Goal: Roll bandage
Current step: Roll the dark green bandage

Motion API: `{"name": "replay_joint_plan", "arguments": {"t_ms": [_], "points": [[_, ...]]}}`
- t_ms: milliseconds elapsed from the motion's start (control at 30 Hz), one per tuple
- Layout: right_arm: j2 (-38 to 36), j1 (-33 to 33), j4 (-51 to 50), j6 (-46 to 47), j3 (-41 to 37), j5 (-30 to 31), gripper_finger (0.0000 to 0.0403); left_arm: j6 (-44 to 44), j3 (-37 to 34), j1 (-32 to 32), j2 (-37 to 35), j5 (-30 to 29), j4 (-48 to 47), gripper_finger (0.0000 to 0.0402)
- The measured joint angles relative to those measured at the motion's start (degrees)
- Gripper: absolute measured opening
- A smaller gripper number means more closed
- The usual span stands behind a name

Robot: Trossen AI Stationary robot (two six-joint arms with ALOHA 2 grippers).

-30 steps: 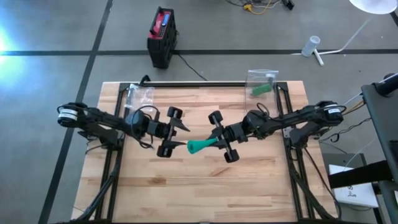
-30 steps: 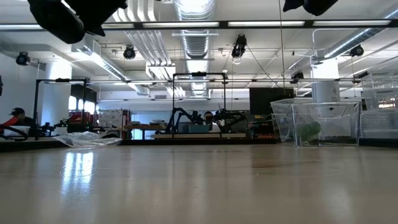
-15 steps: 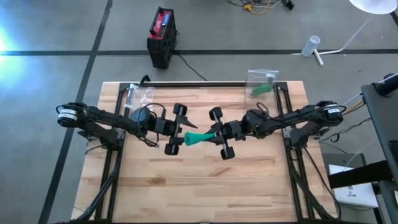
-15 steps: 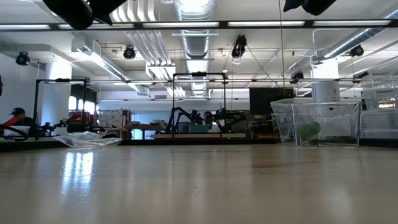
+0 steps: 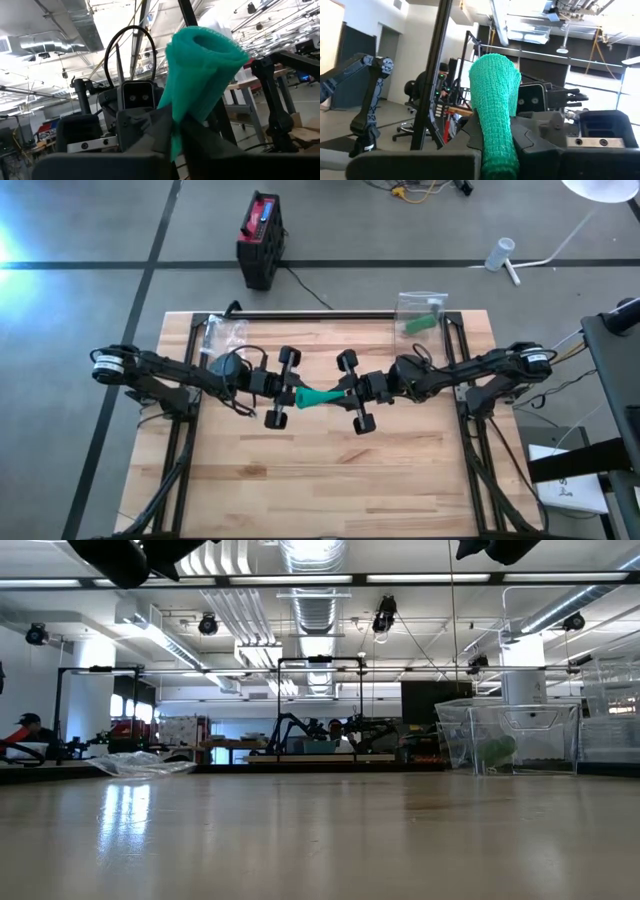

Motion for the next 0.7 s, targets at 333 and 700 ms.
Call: {"name": "replay_joint_plan", "arguments": {"t_ms": [333, 700], "points": [[0.00, 0.04, 0.76, 0.62, 0.00, 5.94, 0.0023, -0.02, -1.55, 0.02, -0.26, -1.40, 0.46, 0.0001], [-0.59, 0.00, 3.84, 2.37, 0.00, 9.93, 0.0023, 0.11, -6.24, -0.08, -0.76, -5.18, 4.56, 0.0000]]}}
